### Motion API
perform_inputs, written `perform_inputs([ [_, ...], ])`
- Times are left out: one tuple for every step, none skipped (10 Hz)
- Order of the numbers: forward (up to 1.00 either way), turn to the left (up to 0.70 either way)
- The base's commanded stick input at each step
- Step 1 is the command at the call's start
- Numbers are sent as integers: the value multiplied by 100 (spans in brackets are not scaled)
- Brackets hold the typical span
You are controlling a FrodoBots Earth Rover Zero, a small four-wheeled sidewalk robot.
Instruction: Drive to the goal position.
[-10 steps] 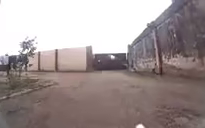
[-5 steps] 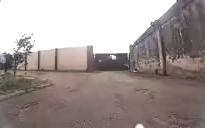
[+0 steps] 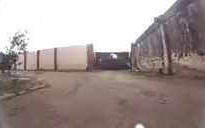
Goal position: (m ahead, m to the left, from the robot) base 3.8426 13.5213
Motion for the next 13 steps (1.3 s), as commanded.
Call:
perform_inputs([
  [70,0],
  [70,0],
  [70,0],
  [70,0],
  [70,0],
  [70,0],
  [70,0],
  [70,0],
  [70,0],
  [70,0],
  [70,0],
  [70,0],
  [70,0],
])
